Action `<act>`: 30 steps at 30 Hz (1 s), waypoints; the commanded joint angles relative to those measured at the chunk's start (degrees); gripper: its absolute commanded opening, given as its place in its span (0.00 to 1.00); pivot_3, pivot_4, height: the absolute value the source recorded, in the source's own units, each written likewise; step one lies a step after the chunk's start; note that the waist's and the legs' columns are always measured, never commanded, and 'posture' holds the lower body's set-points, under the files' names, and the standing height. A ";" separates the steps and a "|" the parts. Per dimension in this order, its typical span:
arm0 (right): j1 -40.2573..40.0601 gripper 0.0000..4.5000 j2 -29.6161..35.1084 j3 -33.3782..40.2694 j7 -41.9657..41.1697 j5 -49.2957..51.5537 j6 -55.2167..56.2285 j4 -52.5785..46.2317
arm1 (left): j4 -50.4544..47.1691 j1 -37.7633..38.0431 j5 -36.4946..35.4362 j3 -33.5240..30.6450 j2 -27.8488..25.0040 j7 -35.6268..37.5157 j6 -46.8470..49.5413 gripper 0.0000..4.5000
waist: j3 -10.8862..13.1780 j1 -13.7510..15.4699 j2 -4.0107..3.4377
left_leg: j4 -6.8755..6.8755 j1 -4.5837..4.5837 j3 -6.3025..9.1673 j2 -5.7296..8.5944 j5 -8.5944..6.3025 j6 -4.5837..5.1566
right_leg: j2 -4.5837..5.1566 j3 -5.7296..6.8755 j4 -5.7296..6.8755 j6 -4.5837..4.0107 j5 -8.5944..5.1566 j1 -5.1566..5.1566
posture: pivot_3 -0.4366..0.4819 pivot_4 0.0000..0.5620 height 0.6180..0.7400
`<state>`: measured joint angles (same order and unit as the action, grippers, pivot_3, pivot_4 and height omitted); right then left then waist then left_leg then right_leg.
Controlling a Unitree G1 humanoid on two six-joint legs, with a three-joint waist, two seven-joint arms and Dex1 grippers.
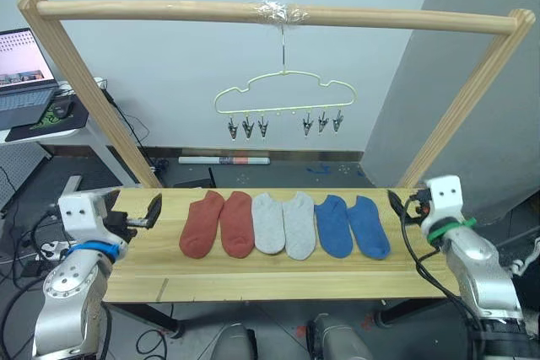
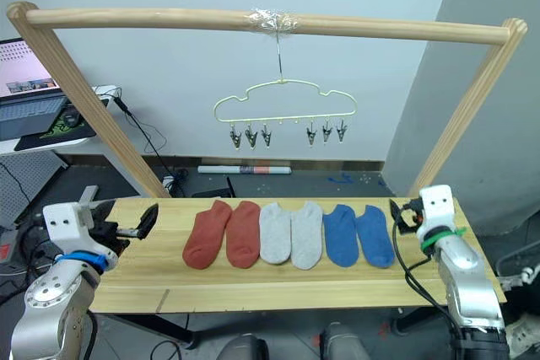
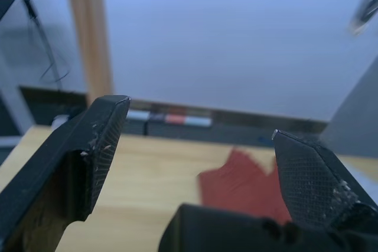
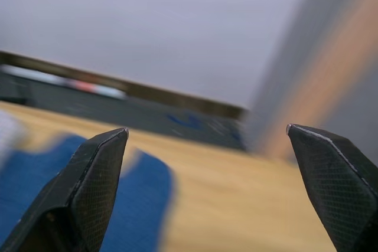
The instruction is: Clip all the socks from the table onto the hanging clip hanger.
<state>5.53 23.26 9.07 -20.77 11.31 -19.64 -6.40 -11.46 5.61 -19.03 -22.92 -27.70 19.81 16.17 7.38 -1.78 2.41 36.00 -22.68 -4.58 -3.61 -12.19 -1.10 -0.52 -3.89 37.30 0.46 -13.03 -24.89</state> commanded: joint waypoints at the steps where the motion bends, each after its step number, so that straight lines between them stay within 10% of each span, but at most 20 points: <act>1: 1.61 1.00 1.89 -2.32 -4.71 1.68 -1.22 -4.10 | -4.66 -2.27 -0.89 1.64 0.99 -0.98 1.96 0.91 | 0.58 0.06 0.06 | 0.00 0.03 0.02 0.01 0.00 0.00 | -0.06 -0.01 0.00 0.00 0.00 0.03 | 0.51 0.33 1.00; 6: 4.52 1.00 2.39 -5.28 -9.67 4.37 -2.52 -7.46 | -6.69 -7.42 0.38 7.12 3.06 -2.15 5.11 0.59 | 1.41 0.23 0.10 | -0.01 -0.14 0.05 0.07 0.00 0.00 | -0.16 -0.05 -0.05 0.01 0.01 0.01 | 0.50 0.35 1.00; 30: 19.92 1.00 -1.99 -13.31 -16.00 13.22 -9.71 -13.16 | 12.28 -30.30 8.93 16.44 15.49 -9.76 -3.53 0.59 | 4.47 -0.08 0.40 | 0.01 -0.45 0.55 0.10 -0.06 -0.04 | -0.36 0.05 -0.14 0.44 0.27 -0.06 | 0.41 0.47 1.00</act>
<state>24.23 21.53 -4.10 -36.49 23.84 -29.47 -18.35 0.76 -23.68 -10.87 -6.91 -12.75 10.52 14.56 11.85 -1.87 2.81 36.01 -23.16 -4.01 -3.51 -12.25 -1.14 -0.88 -3.83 37.16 0.90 -12.75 -24.98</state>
